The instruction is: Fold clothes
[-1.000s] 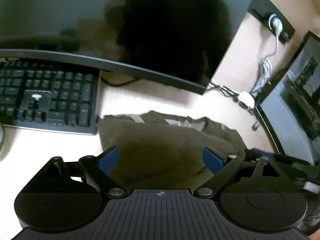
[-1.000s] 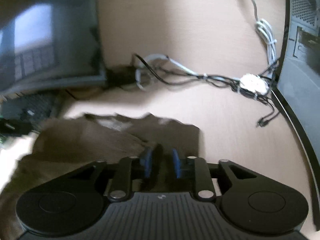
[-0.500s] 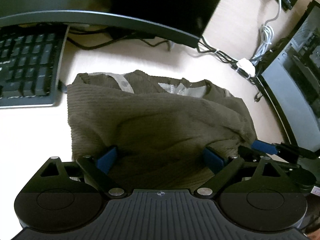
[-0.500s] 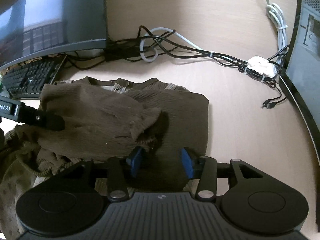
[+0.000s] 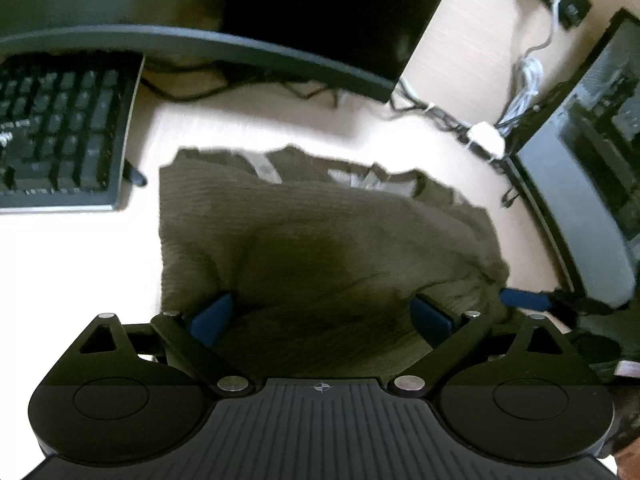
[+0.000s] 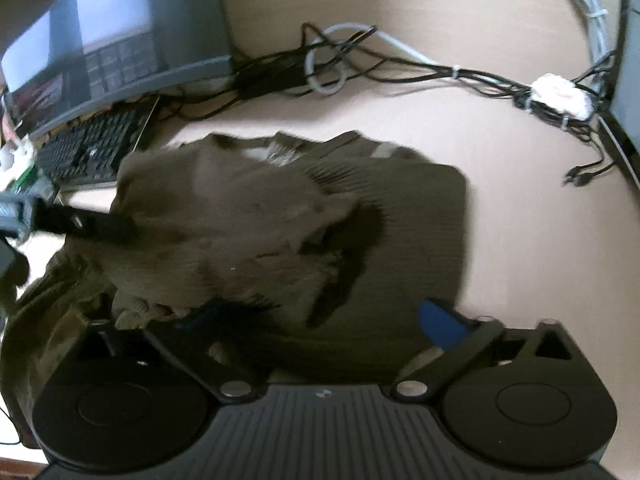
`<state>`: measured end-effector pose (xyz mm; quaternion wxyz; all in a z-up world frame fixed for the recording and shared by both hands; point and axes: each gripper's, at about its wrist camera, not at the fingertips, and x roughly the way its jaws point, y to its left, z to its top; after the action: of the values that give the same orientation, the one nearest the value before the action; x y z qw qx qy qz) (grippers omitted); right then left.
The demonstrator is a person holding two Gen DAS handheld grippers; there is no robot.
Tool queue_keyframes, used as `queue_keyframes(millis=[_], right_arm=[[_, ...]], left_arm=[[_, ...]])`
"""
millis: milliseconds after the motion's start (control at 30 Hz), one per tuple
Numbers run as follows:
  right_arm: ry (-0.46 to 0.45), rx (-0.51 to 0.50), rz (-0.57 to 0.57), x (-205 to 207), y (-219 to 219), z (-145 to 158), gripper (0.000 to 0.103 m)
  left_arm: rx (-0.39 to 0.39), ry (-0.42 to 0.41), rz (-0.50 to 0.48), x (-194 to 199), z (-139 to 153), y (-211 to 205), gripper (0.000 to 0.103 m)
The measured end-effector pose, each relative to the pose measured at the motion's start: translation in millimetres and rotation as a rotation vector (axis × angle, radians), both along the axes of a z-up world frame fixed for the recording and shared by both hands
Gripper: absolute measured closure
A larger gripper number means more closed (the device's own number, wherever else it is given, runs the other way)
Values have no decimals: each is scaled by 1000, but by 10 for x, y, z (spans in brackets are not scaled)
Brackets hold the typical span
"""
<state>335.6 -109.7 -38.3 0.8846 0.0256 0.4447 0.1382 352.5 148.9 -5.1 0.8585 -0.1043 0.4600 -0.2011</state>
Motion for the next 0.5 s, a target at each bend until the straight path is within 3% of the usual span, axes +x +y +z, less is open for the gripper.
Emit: queue_keyframes(millis=[133, 267, 367, 433, 467, 500], right_arm=[[19, -24, -31, 35, 75, 4, 0], [61, -59, -9, 110, 138, 29, 0], [-49, 11, -53, 107, -71, 318, 8], [-180, -30, -137, 149, -233, 548, 9], [-197, -52, -159, 224, -290, 584, 10], [-207, -75, -177, 308, -343, 607, 18]], left_arm=[[-12, -15, 58, 131, 72, 216, 4], [-36, 39, 145, 397, 2, 432, 4], [-52, 57, 159, 522, -17, 471, 5], [-53, 65, 154, 577, -21, 463, 6], [-53, 75, 150, 607, -33, 458, 7], [-53, 84, 145, 638, -46, 453, 13]])
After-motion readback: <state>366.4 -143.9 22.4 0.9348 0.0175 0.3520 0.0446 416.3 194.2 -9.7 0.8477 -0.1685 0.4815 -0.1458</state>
